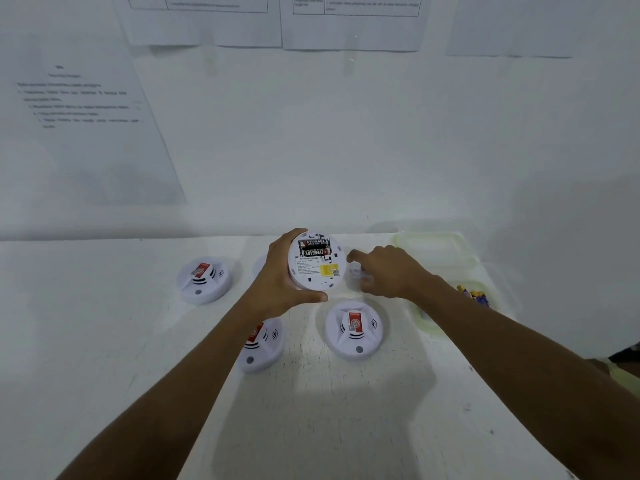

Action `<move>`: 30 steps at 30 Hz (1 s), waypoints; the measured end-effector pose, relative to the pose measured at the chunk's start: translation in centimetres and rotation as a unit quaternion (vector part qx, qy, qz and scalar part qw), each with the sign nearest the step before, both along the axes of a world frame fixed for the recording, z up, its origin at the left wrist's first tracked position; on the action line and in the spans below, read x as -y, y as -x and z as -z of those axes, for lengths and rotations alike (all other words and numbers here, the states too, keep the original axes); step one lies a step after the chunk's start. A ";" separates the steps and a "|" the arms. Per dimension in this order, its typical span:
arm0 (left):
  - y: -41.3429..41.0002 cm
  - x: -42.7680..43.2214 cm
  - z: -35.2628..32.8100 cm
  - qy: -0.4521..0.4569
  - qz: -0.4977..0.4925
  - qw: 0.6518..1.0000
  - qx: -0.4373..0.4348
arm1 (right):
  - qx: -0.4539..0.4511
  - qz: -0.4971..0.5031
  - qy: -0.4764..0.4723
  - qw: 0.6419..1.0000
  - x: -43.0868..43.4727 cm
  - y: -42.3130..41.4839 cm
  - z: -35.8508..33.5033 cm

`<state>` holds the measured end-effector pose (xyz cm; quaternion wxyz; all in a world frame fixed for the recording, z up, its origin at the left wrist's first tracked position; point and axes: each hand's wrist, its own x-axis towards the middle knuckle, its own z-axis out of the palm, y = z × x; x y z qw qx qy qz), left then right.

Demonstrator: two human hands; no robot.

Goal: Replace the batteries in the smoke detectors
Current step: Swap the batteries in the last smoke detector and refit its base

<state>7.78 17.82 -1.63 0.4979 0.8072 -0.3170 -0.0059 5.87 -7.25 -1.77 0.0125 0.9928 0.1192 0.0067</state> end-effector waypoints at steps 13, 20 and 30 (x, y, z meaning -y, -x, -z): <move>0.8 0.5 -1.7 0.027 -0.003 1.000 0.010 | 0.050 0.106 -0.629 0.769 -3.1 4.4 -7.5; 2.1 1.7 -2.6 0.039 -0.009 0.999 0.036 | 0.199 0.055 -0.459 0.864 -5.2 4.0 -5.7; 1.7 1.8 -2.4 -0.012 -0.051 0.998 0.035 | 0.187 0.049 -0.326 0.925 -6.7 5.4 -5.9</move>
